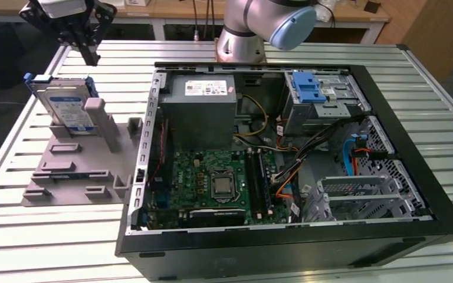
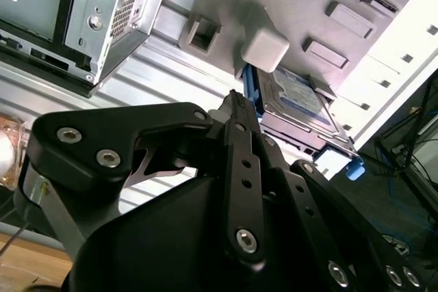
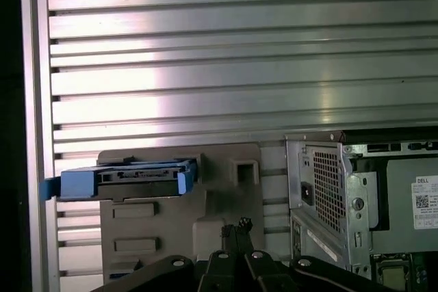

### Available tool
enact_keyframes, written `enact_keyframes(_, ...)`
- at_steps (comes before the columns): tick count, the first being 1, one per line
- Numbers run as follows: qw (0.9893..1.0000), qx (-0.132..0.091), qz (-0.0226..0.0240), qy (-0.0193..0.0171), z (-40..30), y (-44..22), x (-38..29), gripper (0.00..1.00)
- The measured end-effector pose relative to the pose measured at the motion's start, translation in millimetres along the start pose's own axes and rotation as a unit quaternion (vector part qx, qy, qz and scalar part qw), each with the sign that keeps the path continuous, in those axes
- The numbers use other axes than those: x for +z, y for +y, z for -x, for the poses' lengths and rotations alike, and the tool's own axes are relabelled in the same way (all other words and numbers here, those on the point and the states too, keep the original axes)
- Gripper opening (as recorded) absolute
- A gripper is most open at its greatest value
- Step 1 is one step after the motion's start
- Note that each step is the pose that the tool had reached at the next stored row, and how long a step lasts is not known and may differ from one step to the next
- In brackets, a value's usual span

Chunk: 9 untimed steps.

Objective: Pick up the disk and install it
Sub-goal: 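Reach for the disk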

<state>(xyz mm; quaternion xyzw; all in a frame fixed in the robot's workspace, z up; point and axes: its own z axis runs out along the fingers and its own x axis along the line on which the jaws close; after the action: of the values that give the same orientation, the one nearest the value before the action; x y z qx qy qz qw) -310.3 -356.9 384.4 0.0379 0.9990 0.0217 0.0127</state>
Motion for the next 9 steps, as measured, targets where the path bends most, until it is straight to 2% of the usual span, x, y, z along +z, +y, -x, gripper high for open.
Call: enact_keyframes(9, 1.0000, 0.000, -0.0002, 0.0032, -14.6, 0.6, 1.4, 0.11)
